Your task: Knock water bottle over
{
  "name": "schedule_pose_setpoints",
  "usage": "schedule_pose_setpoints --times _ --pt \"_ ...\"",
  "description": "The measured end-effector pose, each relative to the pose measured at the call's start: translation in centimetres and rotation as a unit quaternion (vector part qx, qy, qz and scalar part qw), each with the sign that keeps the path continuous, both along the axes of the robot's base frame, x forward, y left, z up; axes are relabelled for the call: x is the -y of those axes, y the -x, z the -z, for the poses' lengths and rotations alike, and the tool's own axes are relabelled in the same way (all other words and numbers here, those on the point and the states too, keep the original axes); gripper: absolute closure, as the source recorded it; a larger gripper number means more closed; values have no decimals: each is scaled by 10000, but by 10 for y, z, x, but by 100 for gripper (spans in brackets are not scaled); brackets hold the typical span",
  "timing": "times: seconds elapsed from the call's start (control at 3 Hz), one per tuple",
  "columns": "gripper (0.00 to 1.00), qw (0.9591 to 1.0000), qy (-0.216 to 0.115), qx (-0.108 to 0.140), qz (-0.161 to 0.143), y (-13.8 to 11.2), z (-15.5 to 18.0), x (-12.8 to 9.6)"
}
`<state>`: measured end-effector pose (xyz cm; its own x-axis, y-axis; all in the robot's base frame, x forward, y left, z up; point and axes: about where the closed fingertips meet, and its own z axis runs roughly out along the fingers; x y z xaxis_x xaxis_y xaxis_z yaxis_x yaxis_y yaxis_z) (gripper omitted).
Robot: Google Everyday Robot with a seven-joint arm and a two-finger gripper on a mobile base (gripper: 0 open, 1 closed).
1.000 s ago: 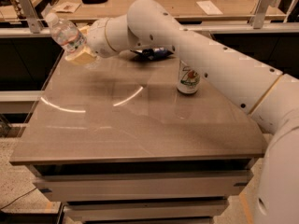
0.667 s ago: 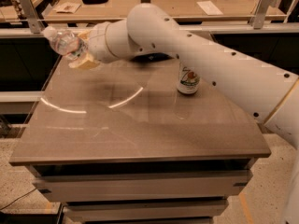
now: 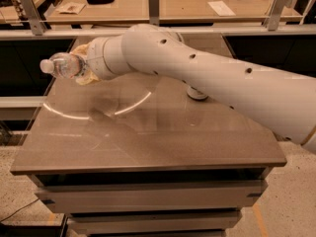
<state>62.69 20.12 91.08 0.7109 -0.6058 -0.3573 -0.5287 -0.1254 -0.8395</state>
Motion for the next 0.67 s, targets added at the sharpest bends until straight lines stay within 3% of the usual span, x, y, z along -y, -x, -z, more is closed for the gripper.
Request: schedule_pose_setpoints --times 0.33,0.67 --pt "100 9966 510 644 -113 3 1 1" --pt "100 9896 903 1075 -300 9 6 2"
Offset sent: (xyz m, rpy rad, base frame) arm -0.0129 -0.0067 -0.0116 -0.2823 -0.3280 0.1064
